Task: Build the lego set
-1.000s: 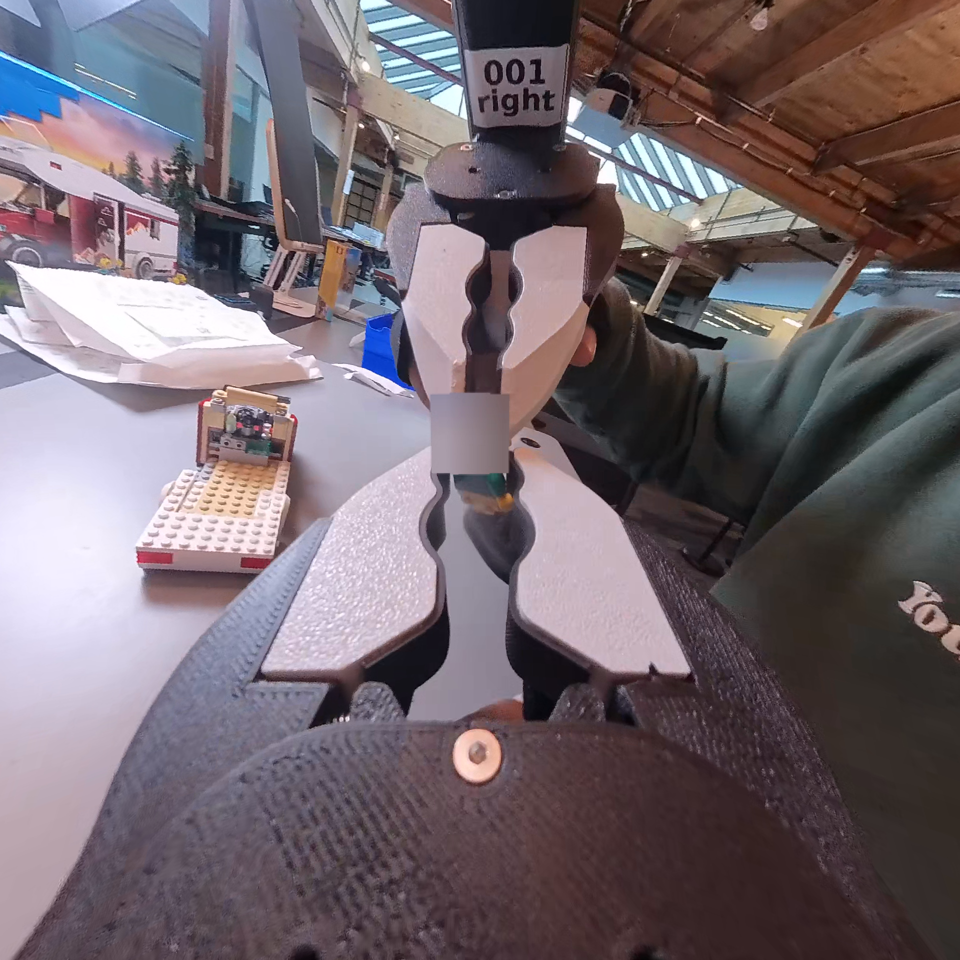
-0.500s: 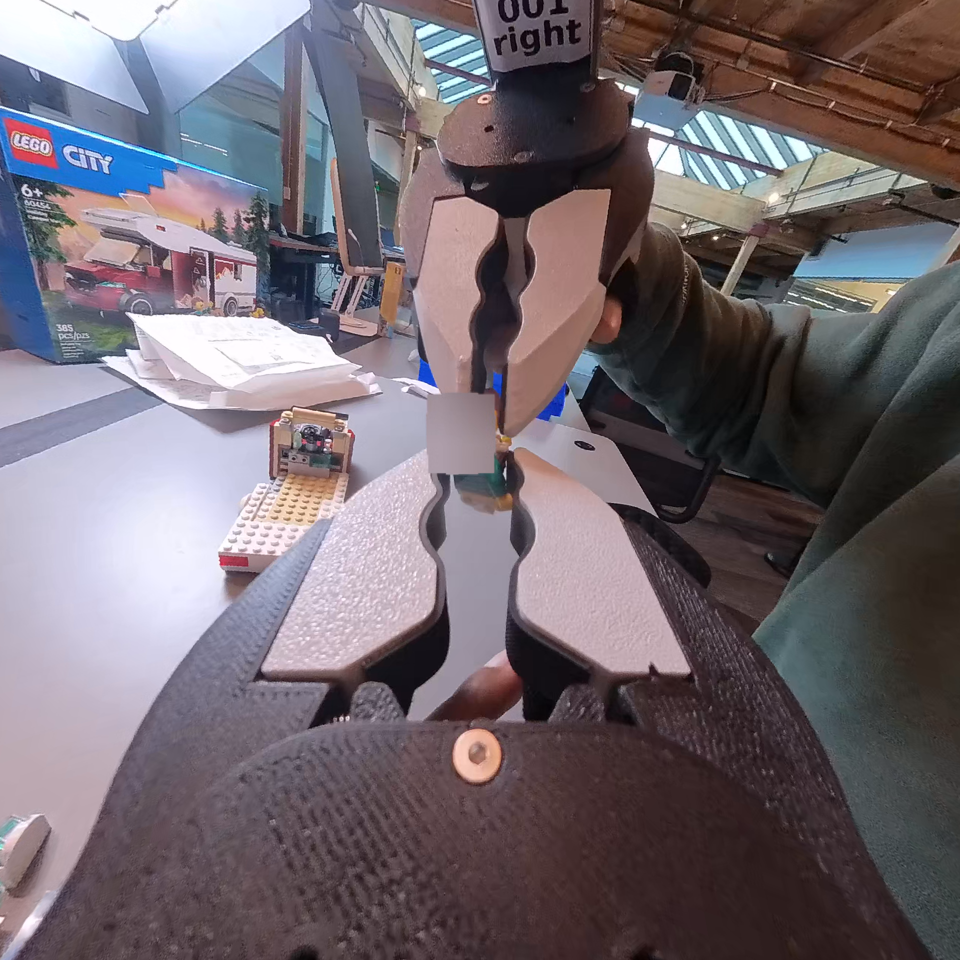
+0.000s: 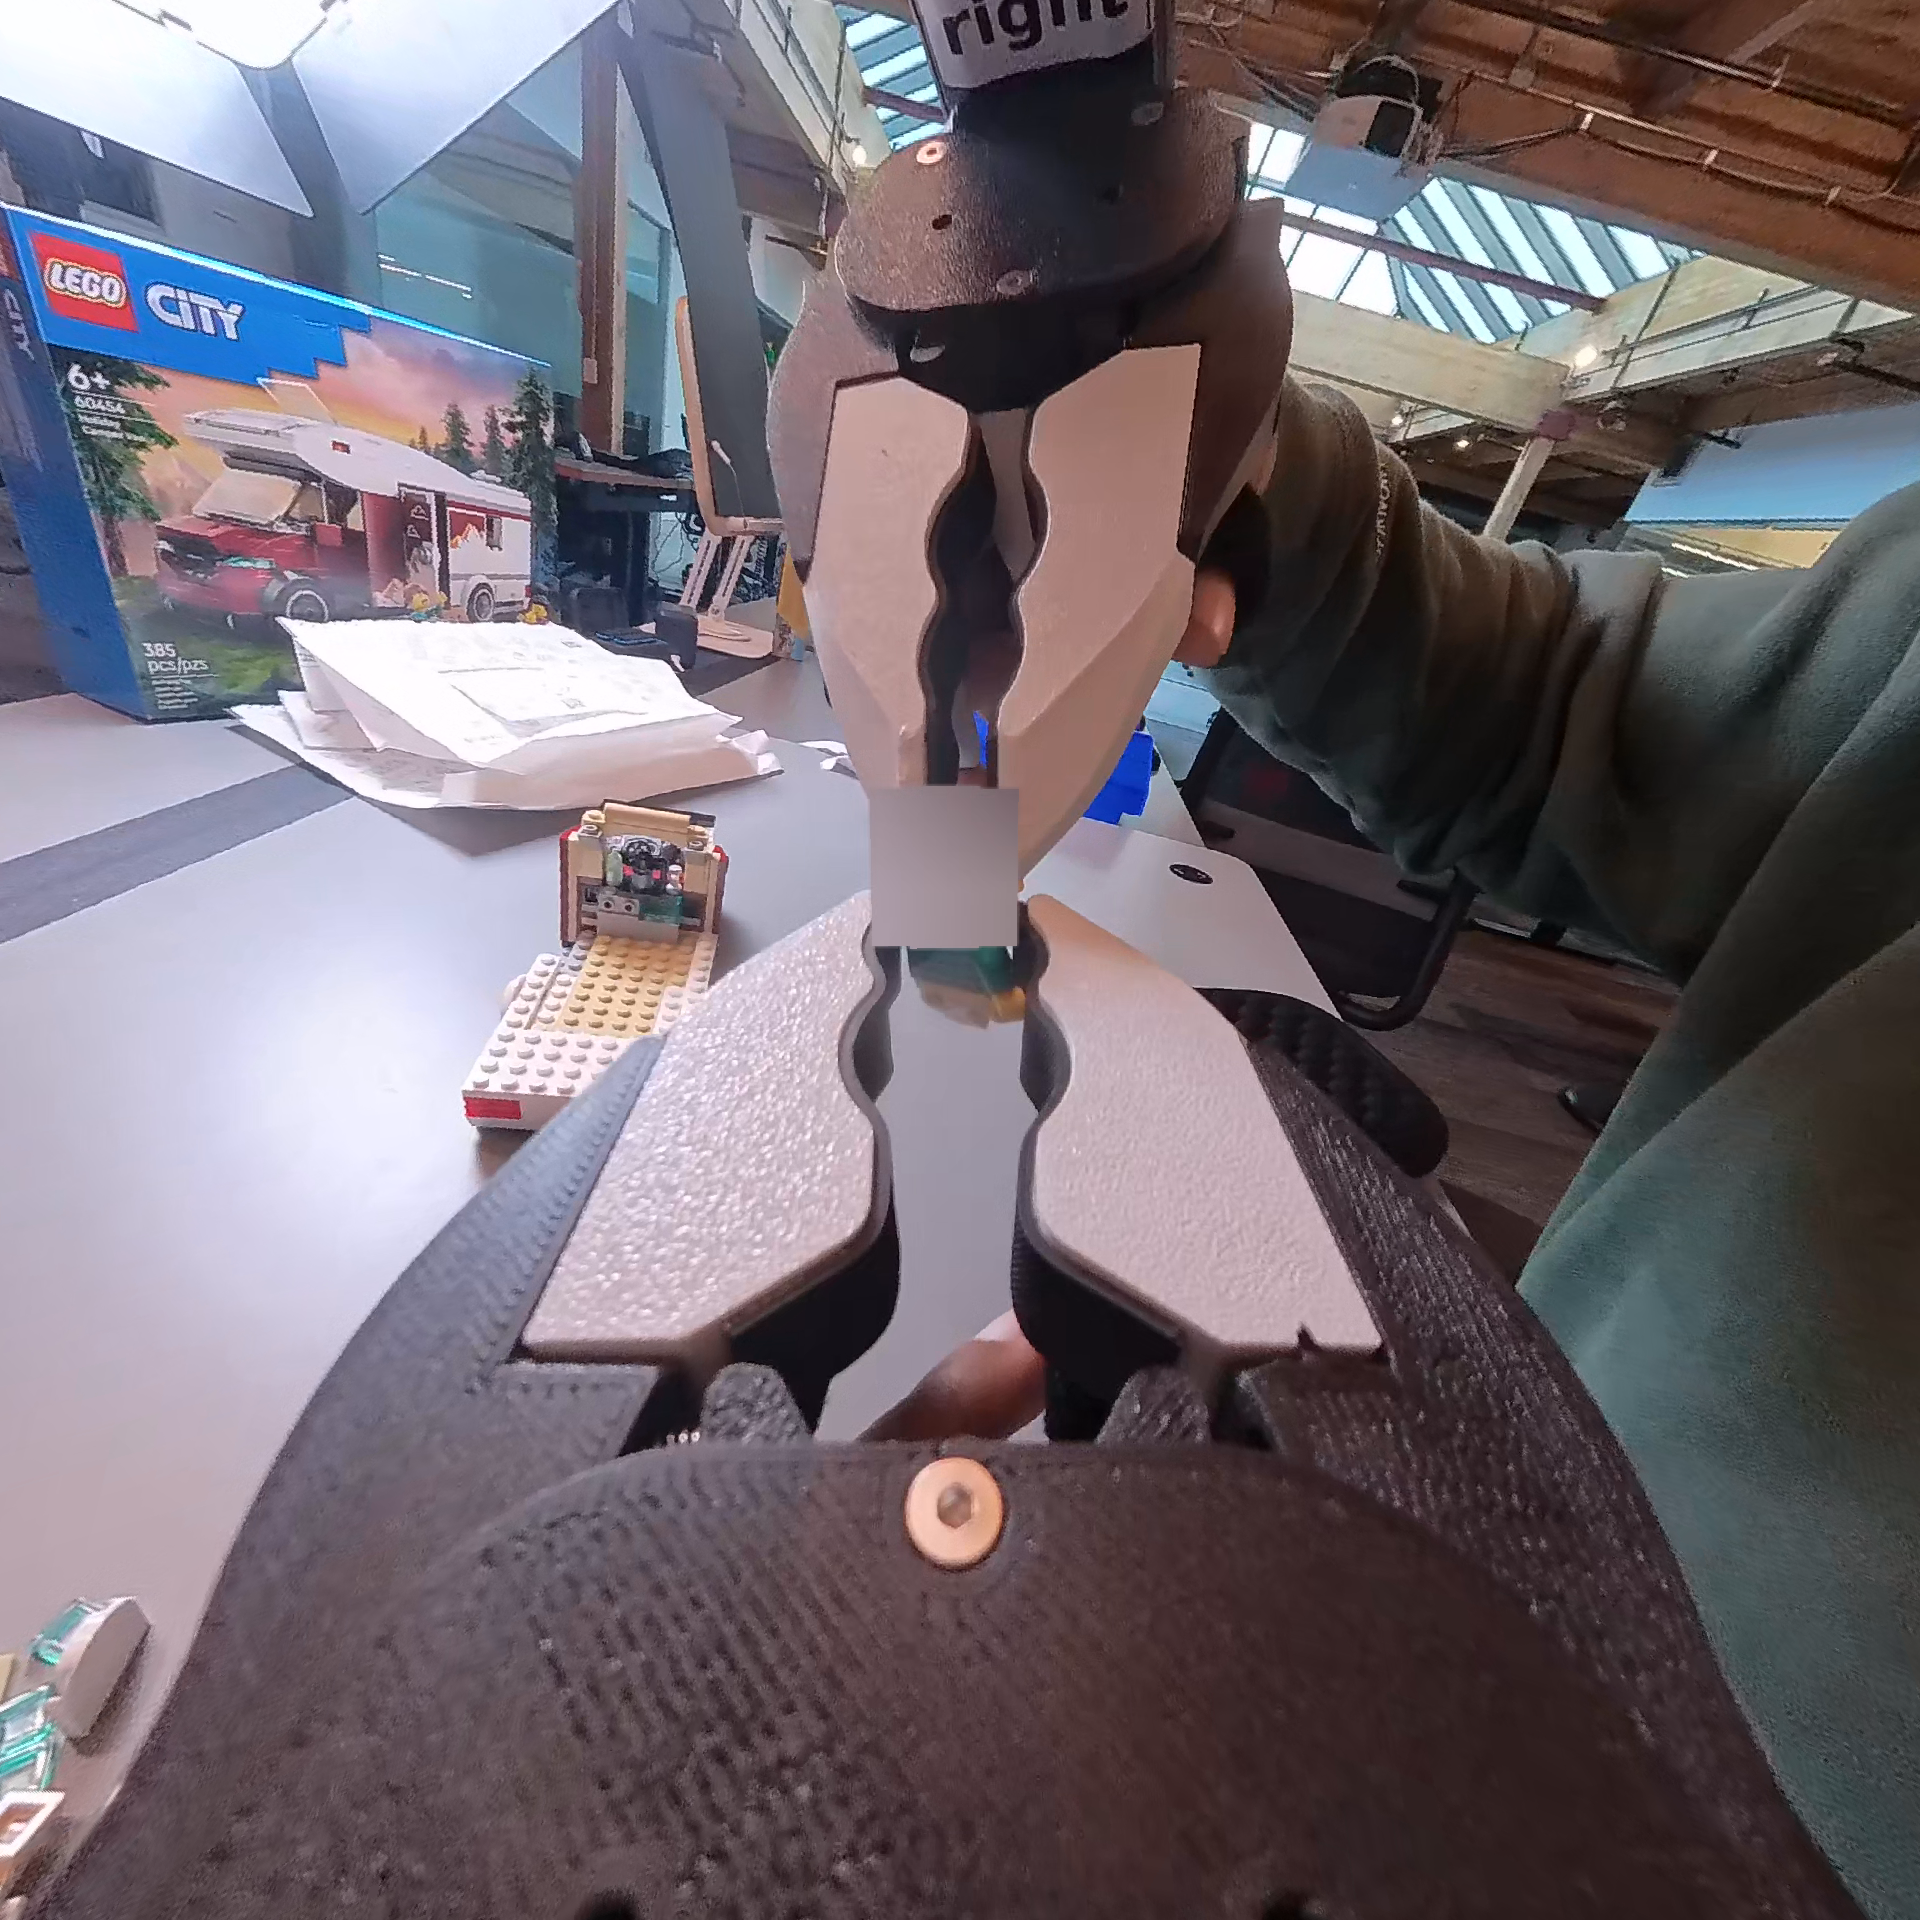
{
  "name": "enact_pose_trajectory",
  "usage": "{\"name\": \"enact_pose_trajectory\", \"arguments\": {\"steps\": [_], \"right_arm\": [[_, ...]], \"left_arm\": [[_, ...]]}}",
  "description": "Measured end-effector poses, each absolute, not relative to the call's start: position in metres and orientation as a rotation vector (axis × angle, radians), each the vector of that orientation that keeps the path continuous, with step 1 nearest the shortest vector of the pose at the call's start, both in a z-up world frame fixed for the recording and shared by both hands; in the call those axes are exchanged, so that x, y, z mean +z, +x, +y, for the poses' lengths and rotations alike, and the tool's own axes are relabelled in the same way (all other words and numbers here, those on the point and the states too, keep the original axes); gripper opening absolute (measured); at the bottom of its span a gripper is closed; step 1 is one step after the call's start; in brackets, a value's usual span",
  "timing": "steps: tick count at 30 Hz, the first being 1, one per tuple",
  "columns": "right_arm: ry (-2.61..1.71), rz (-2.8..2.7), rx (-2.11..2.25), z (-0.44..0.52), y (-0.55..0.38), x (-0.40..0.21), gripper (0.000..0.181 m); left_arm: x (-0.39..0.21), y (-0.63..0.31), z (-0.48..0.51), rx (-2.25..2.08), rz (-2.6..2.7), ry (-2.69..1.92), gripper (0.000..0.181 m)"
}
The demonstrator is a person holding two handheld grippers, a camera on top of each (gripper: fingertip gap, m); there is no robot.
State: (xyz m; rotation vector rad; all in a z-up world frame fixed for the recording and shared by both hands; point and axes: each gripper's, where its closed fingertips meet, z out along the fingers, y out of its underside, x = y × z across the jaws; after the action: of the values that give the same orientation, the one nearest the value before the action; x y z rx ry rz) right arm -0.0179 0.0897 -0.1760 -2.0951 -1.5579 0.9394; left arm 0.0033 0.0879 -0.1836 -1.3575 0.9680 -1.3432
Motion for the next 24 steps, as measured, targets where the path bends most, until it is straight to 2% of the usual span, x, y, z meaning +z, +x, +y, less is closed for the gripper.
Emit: {"name": "enact_pose_trajectory", "arguments": {"steps": [24], "right_arm": [[-1.982, -1.655, 0.904, 0.0816, -0.0192, -0.1707, 0.014]], "left_arm": [[-0.1790, 0.0025, 0.0837, -1.311, 0.997, -1.313, 0.020]]}}
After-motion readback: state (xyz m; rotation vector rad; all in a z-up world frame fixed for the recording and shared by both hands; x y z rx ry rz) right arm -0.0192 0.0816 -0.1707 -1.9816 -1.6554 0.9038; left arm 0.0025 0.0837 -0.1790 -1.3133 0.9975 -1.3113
